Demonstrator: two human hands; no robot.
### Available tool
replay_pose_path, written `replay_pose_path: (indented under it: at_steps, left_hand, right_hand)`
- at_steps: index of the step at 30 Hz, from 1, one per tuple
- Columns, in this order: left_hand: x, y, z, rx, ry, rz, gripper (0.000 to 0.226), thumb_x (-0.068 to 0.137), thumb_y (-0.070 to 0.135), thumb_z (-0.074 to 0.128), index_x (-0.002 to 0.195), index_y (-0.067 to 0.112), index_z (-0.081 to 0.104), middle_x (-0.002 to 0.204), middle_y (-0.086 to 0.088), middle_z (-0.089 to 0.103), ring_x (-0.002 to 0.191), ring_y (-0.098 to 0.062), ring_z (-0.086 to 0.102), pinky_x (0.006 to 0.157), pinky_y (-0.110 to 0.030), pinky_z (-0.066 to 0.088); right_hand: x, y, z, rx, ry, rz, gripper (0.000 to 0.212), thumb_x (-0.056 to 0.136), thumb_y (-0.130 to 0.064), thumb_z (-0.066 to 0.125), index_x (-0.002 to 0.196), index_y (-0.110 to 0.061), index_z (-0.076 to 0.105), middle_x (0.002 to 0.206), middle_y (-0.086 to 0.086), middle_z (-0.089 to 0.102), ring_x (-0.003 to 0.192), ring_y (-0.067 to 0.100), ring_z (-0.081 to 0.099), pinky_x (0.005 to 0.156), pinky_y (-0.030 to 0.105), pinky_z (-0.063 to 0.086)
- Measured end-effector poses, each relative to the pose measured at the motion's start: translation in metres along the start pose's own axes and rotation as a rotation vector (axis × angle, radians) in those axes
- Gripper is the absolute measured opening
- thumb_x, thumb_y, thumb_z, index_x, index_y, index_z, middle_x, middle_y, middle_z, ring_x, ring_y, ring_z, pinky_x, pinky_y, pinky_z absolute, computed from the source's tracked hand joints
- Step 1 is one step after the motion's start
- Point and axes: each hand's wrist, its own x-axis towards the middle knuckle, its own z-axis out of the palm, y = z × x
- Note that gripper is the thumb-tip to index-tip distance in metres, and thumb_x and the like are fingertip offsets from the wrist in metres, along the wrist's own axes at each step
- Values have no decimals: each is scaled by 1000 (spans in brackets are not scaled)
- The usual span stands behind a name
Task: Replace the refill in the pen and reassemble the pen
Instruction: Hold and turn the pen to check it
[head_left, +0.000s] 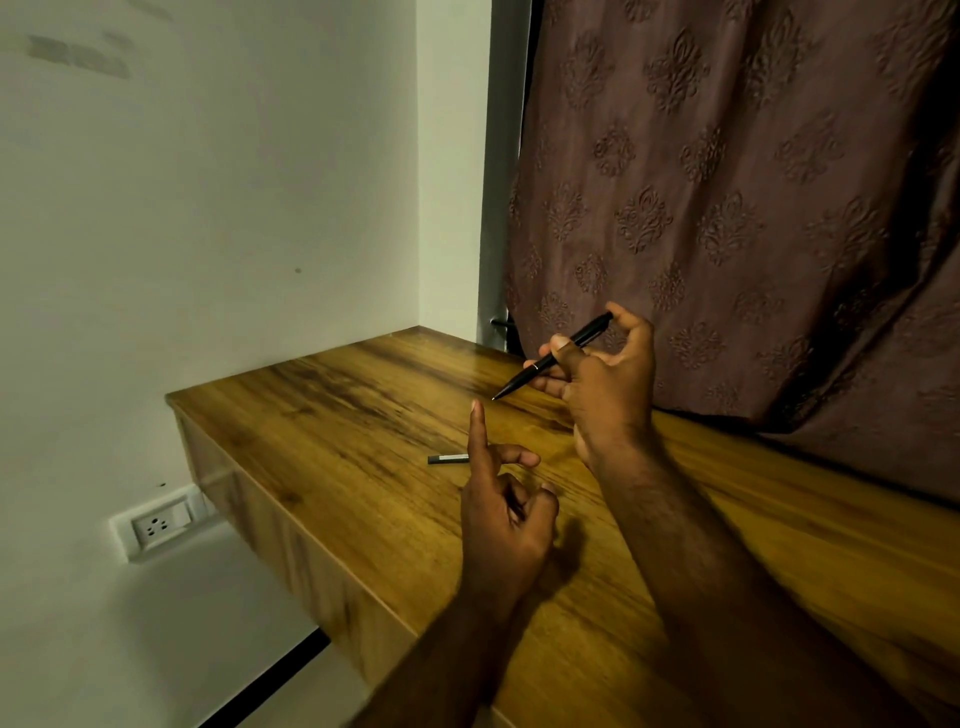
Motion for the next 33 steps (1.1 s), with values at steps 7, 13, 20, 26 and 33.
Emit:
replay_pose_path:
  at_steps: [7, 13, 20, 26, 33]
  left_hand:
    - [0, -2, 0, 0, 5, -1, 93, 74, 31, 58, 152, 29, 8, 98, 3, 62, 50, -9, 49, 44, -22, 42]
    - [1, -2, 1, 6, 9, -1, 94, 73, 31, 58, 152, 26, 9, 97, 4, 62, 49, -8, 48, 45, -19, 40]
    - [0, -2, 0, 10, 3, 4, 92, 75, 26, 59, 151, 28, 9, 97, 3, 62, 51, -8, 49, 46, -18, 42]
    - [-1, -2, 0, -5, 1, -3, 94, 72, 30, 58, 153, 26, 9, 98, 1, 61, 52, -9, 48, 48, -21, 43]
    - [0, -1, 0, 7, 5, 5, 94, 72, 31, 58, 152, 26, 9, 97, 1, 62, 51, -9, 49, 47, -20, 42]
  right_hand:
    - [0, 0, -1, -4, 31, -11, 58, 90, 5, 58, 137, -20, 34, 87, 13, 65, 63, 12, 70, 62, 42, 60]
    - [-4, -3, 4, -55, -19, -51, 64, 93, 1, 57, 143, -26, 27, 90, 13, 68, 80, 23, 71, 59, 34, 59]
    - [-3, -3, 3, -110, 13, -114, 55, 91, 1, 59, 135, -22, 34, 86, 14, 69, 76, 25, 72, 60, 40, 59]
    - [-4, -3, 4, -142, 18, -144, 67, 92, -2, 59, 144, -30, 26, 85, 8, 70, 78, 19, 72, 66, 39, 61]
    - [-4, -4, 3, -146, -1, -126, 56, 91, 0, 59, 135, -25, 34, 84, 8, 68, 75, 20, 72, 64, 44, 61]
